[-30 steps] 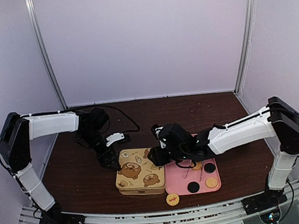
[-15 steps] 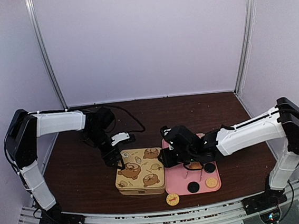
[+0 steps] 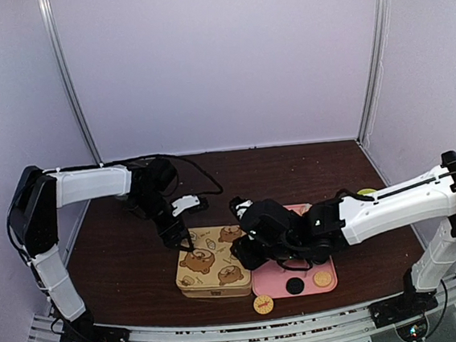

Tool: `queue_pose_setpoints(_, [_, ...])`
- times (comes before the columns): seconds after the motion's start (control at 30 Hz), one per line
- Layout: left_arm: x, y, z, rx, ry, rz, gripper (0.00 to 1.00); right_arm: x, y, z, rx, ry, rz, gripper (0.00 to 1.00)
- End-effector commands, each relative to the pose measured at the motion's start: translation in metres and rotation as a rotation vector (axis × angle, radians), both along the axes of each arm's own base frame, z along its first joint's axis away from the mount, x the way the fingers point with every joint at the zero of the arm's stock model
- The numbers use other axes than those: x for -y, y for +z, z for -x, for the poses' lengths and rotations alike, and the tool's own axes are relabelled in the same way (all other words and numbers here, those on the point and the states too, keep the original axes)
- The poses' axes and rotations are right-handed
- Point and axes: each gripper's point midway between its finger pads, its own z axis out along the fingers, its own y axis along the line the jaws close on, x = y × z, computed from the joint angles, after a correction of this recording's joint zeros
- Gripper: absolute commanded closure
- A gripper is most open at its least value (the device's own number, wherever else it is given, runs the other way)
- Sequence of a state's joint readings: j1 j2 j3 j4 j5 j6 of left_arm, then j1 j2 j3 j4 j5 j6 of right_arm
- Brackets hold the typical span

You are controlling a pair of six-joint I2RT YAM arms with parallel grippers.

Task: Pack the cookies
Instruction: Press the box lid onto the packing box, then reset both arms

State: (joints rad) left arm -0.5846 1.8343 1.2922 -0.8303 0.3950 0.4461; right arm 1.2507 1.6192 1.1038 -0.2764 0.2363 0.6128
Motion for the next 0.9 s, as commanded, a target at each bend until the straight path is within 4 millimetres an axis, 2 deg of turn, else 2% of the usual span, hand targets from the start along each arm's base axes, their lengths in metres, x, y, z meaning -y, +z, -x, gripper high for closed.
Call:
queue_pose_setpoints(0.0, [-0.001,0.042,-0.011,0.075,0.011,0.019,0.02,0.004,-0.037,0.003,-0.075,-0.01,0.052,0.53])
queue_pose_setpoints(0.17, [-0.031,0.091,-0.022,0.204,0.093,-0.011,0.02,0.033,-0.069,0.009,-0.152,-0.062,0.057,0.55])
queue_pose_setpoints(0.23, [-0.049,0.107,-0.026,0.24,0.149,-0.017,0.02,0.039,-0.072,0.011,-0.155,-0.057,0.073,0.52])
queue_pose_setpoints(0.33, [-0.076,0.126,-0.029,0.264,0.224,-0.021,0.02,0.042,-0.05,0.006,-0.113,-0.064,0.053,0.48])
queue_pose_setpoints(0.43, [-0.115,0.147,-0.04,0.323,0.357,-0.035,0.02,0.047,-0.013,-0.002,-0.053,-0.078,0.014,0.38])
queue_pose_setpoints(0.47, [-0.132,0.154,-0.047,0.362,0.42,-0.048,0.02,0.052,0.002,-0.006,-0.026,-0.09,0.005,0.29])
queue_pose_setpoints(0.53, [-0.166,0.167,-0.058,0.467,0.549,-0.104,0.02,0.063,0.033,-0.015,0.034,-0.118,-0.035,0.02])
queue_pose_setpoints(0.57, [-0.183,0.174,-0.061,0.526,0.609,-0.138,0.02,0.072,0.047,-0.021,0.059,-0.141,-0.053,0.0])
queue_pose_setpoints(0.67, [-0.222,0.191,-0.064,0.688,0.764,-0.18,0.02,0.113,0.081,-0.042,0.137,-0.247,-0.091,0.0])
queue_pose_setpoints(0.73, [-0.235,0.191,-0.059,0.734,0.818,-0.159,0.02,0.15,0.098,-0.055,0.182,-0.344,-0.127,0.0])
queue_pose_setpoints(0.8, [-0.24,0.174,-0.054,0.72,0.835,-0.136,0.02,0.191,0.111,-0.068,0.218,-0.444,-0.174,0.0])
queue_pose_setpoints(0.87, [-0.237,0.147,-0.053,0.671,0.823,-0.123,0.02,0.244,0.113,-0.08,0.237,-0.593,-0.176,0.0])
